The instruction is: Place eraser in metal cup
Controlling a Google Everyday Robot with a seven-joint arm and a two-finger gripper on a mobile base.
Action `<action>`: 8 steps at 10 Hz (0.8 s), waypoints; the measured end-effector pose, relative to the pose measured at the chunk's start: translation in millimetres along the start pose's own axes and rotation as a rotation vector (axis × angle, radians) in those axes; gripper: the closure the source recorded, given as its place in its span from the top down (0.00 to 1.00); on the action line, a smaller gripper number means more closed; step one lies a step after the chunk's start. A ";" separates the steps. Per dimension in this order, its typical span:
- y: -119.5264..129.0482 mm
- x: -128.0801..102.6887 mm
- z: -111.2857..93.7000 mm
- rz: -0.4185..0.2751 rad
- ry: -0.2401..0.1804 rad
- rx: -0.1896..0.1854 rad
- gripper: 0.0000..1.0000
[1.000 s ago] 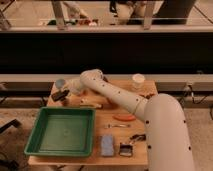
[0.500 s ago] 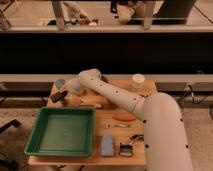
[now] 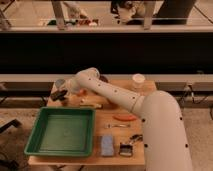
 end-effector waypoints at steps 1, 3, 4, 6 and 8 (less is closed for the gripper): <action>-0.2 0.8 0.5 0.000 0.005 -0.003 0.80; 1.3 2.2 0.4 -0.001 0.012 -0.008 0.80; 2.6 1.7 -0.3 -0.004 0.014 -0.011 0.80; 3.8 -1.0 -1.2 -0.011 0.014 -0.016 0.80; 3.3 -1.7 -5.1 -0.016 0.022 -0.017 0.80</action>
